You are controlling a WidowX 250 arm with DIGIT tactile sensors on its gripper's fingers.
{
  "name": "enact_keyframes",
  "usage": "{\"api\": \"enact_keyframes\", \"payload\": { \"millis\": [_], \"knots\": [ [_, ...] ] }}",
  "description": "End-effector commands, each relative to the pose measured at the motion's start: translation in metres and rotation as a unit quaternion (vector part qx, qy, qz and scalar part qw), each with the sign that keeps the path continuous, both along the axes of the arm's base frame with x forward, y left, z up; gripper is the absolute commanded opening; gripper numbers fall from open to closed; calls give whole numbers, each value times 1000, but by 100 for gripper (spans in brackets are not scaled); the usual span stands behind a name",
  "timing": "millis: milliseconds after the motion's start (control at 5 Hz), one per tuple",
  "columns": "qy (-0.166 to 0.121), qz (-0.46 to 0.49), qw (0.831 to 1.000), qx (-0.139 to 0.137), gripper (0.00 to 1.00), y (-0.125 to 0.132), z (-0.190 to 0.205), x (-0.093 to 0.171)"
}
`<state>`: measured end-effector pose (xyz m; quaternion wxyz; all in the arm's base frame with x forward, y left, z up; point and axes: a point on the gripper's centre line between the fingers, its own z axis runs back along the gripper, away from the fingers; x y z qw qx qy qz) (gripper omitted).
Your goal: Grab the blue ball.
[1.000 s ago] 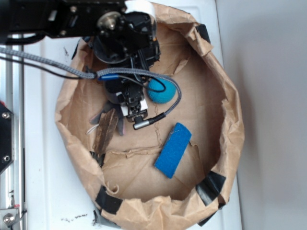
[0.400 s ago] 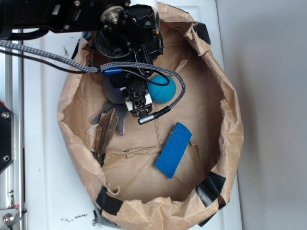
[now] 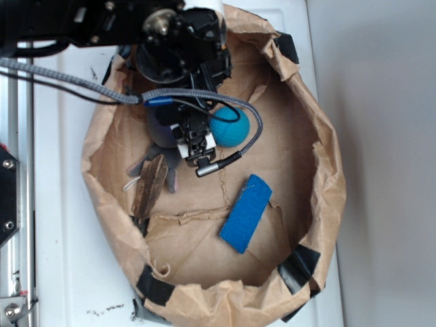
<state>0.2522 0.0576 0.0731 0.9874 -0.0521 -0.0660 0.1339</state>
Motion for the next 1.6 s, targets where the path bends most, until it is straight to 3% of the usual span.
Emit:
{"api": "enact_keyframes", "payload": {
  "millis": [0, 400, 800, 1000, 1400],
  "knots": [
    [-39, 13, 999, 16, 100, 15, 21, 64],
    [-35, 7, 999, 28, 100, 10, 12, 66],
    [-29, -4, 999, 23, 100, 4, 5, 49],
    [-24, -6, 1000, 1, 100, -3, 2, 51],
    [-3, -18, 1000, 8, 100, -25, -23, 32]
  ]
}}
